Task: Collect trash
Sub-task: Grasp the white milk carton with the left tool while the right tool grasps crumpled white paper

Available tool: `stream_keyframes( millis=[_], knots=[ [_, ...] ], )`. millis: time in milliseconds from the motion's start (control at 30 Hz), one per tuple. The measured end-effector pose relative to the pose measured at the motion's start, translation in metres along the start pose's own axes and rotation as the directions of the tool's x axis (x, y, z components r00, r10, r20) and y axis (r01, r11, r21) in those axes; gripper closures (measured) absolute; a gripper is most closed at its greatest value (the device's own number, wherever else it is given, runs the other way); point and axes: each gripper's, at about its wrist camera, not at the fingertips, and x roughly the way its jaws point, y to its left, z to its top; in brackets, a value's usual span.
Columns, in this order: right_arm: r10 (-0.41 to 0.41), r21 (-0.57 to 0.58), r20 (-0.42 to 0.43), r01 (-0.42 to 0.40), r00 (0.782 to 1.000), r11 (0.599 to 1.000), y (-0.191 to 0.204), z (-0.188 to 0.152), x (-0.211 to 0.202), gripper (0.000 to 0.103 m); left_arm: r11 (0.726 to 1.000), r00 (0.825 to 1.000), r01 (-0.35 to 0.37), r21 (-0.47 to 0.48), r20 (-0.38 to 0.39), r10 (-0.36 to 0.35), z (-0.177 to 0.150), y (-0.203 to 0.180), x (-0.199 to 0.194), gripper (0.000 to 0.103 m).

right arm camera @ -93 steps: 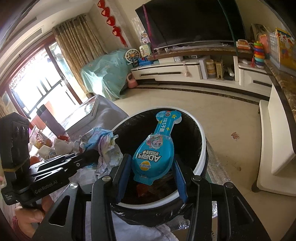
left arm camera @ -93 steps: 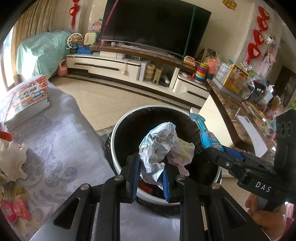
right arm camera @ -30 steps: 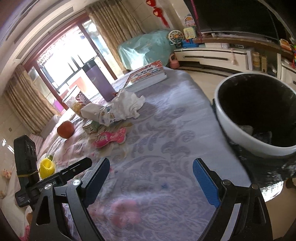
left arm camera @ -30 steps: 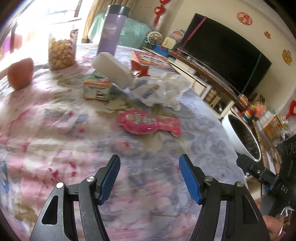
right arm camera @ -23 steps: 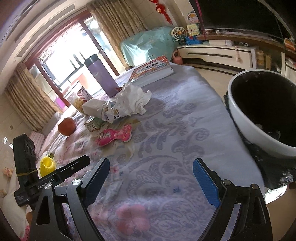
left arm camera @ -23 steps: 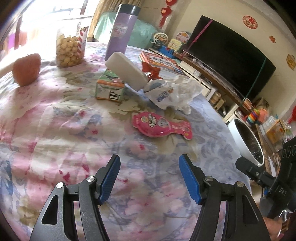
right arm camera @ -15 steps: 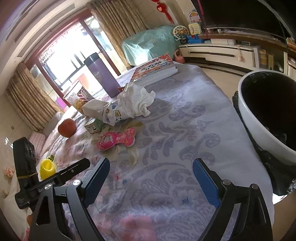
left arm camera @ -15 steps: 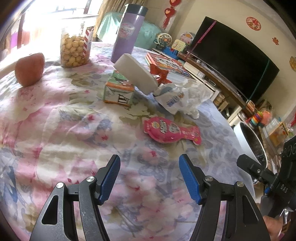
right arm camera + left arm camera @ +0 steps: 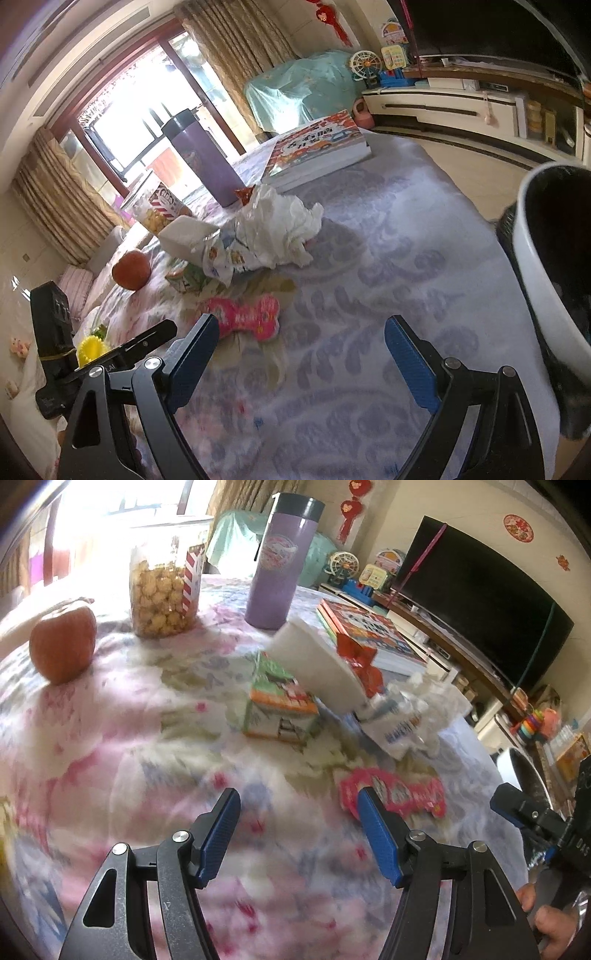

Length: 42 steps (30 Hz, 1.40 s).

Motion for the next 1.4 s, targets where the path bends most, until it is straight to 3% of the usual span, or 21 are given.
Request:
stream_keyframes(
  millis=[300, 533, 600, 633, 667, 767, 800, 1100, 1267, 1400],
  knots=[
    [0.02, 0.015, 0.001, -0.02, 1.0, 1.0, -0.001, 0.03, 0.029, 0.011, 0.999, 1.0, -0.017, 0.033, 0.011, 0.017, 0.035, 0.008, 0.034, 0.032],
    [0.052, 0.03, -0.014, -0.052, 0.999, 0.998, -0.001, 0.05, 0.057, 0.014, 0.996, 0.999, -0.032, 0.086, 0.001, 0.032, 0.044, -0.001, 0.063, 0.031],
    [0.058, 0.024, -0.022, -0.058, 0.998, 0.998, 0.001, 0.053, 0.065, 0.032, 0.995, 0.999, -0.042, 0.096, 0.003, 0.042, 0.043, -0.003, 0.068, 0.035],
    [0.055, 0.02, -0.024, -0.054, 0.998, 0.998, 0.002, 0.055, 0.067, 0.039, 0.994, 0.999, -0.045, 0.097, -0.001, 0.045, 0.043, -0.003, 0.071, 0.046],
    [0.043, 0.012, -0.029, -0.043, 0.999, 0.999, 0.002, 0.055, 0.069, 0.053, 0.994, 0.999, -0.04, 0.098, -0.005, 0.041, 0.043, -0.003, 0.072, 0.051],
    [0.038, 0.001, -0.02, -0.038, 0.999, 0.999, 0.0, 0.053, 0.066, 0.065, 0.994, 0.999, -0.042, 0.098, 0.005, 0.042, 0.043, -0.002, 0.068, 0.052],
    [0.04, -0.001, -0.014, -0.04, 0.999, 0.999, -0.001, 0.052, 0.063, 0.076, 0.994, 0.999, -0.045, 0.099, 0.012, 0.044, 0.042, -0.003, 0.065, 0.052],
    [0.052, 0.017, 0.018, -0.052, 0.999, 0.999, -0.011, 0.034, 0.025, 0.08, 0.995, 0.999, 0.031, 0.092, 0.026, -0.033, 0.009, -0.01, 0.024, 0.053],
    [0.051, 0.021, 0.031, -0.052, 0.998, 0.998, -0.014, 0.02, 0.004, 0.081, 0.987, 0.996, 0.084, 0.134, 0.019, -0.088, -0.007, -0.027, -0.001, 0.053],
    [0.044, 0.032, 0.046, -0.045, 0.998, 0.998, -0.021, 0.009, -0.018, 0.088, 0.978, 0.992, 0.12, 0.17, 0.018, -0.125, -0.017, -0.042, -0.017, 0.053]
  ],
)
